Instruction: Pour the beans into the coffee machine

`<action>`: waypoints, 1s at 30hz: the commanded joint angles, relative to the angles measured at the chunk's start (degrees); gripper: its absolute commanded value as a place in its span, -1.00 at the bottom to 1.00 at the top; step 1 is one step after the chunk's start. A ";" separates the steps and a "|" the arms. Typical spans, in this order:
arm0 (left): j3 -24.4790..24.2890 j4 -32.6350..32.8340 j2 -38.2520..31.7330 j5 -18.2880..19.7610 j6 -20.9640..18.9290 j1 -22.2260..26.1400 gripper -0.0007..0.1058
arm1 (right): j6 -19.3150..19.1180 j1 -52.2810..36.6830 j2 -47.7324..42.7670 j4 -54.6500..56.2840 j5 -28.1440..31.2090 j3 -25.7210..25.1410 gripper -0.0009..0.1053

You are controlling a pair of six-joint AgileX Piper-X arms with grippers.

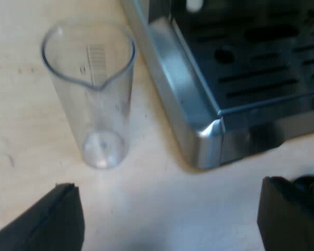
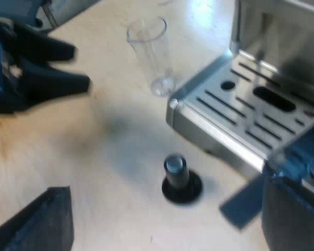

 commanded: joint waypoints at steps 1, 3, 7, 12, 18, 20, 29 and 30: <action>-2.63 4.69 -5.09 0.34 -0.44 0.04 0.34 | -0.15 0.03 -1.71 3.04 0.55 -0.43 0.48; -3.99 7.11 -7.29 0.34 -0.44 0.04 0.34 | -0.15 0.03 -2.88 4.83 2.63 -0.43 0.48; -6.68 13.23 -11.40 0.34 -0.44 0.04 0.34 | -1.02 -0.93 -4.11 5.37 6.11 -0.43 0.48; -9.06 20.21 -14.32 0.34 -0.44 0.04 0.34 | -1.00 -7.75 -5.50 5.37 6.11 -0.43 0.48; -10.85 23.25 -17.62 0.34 0.13 0.04 0.34 | -1.00 -18.50 -9.07 5.44 4.95 -0.43 0.48; -11.52 23.53 -19.09 0.78 0.13 0.04 0.34 | -1.00 -22.78 -11.01 5.44 2.38 -0.43 0.48; -11.94 24.60 -24.53 1.16 0.13 0.04 0.34 | -1.36 -38.37 -19.21 5.66 1.01 -0.43 0.48; -11.94 24.86 -24.93 1.16 0.13 0.04 0.34 | -1.63 -39.51 -19.83 5.66 1.03 -0.43 0.48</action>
